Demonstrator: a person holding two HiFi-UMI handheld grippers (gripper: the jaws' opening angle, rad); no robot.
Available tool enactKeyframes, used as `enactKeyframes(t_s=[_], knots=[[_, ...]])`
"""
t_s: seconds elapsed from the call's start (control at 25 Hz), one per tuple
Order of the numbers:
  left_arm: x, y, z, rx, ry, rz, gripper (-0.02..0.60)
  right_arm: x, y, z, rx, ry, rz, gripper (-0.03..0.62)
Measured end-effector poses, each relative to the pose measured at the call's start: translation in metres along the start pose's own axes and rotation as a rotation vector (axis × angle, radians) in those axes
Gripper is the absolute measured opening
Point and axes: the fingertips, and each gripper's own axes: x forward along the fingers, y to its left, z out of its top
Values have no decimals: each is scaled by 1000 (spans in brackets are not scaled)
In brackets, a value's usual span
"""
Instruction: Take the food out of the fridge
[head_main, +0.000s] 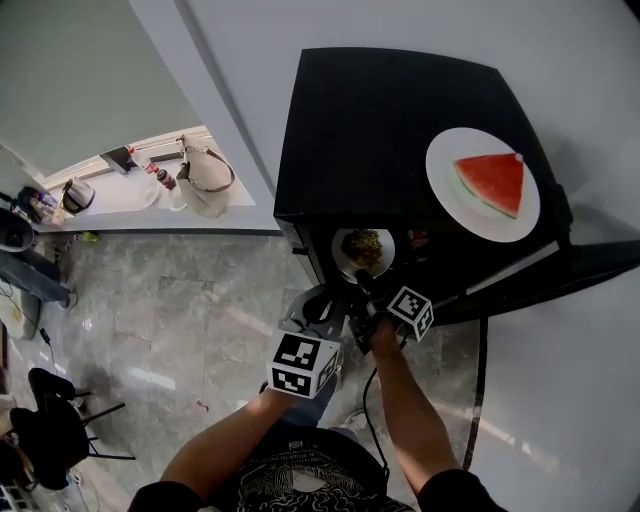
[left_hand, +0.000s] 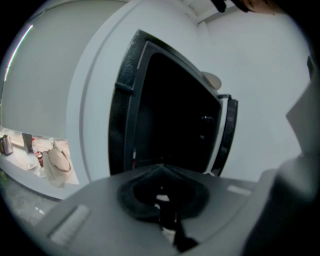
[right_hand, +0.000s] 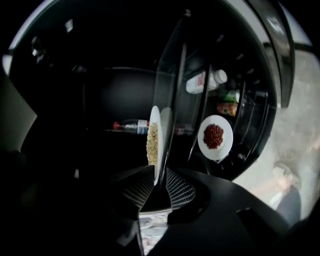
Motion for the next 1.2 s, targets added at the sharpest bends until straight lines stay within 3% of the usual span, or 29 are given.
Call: enactKeyframes(t_s=[0.28, 0.64, 0.84, 0.96, 1.2], knots=[[1, 2, -4, -11, 7, 4, 2, 0, -3, 1, 106, -1, 22, 46], [0, 1, -6, -22, 12, 10, 2, -5, 0, -2, 121, 42, -62, 25], [0, -1, -8, -24, 20, 5, 2, -5, 4, 0, 125, 23, 17, 12], [-1, -1, -9, -24, 22, 4, 2, -7, 9, 2, 69, 23, 59, 9], [-2, -2, -7, -25, 16, 4, 2, -17, 13, 1, 10, 33, 85, 9]])
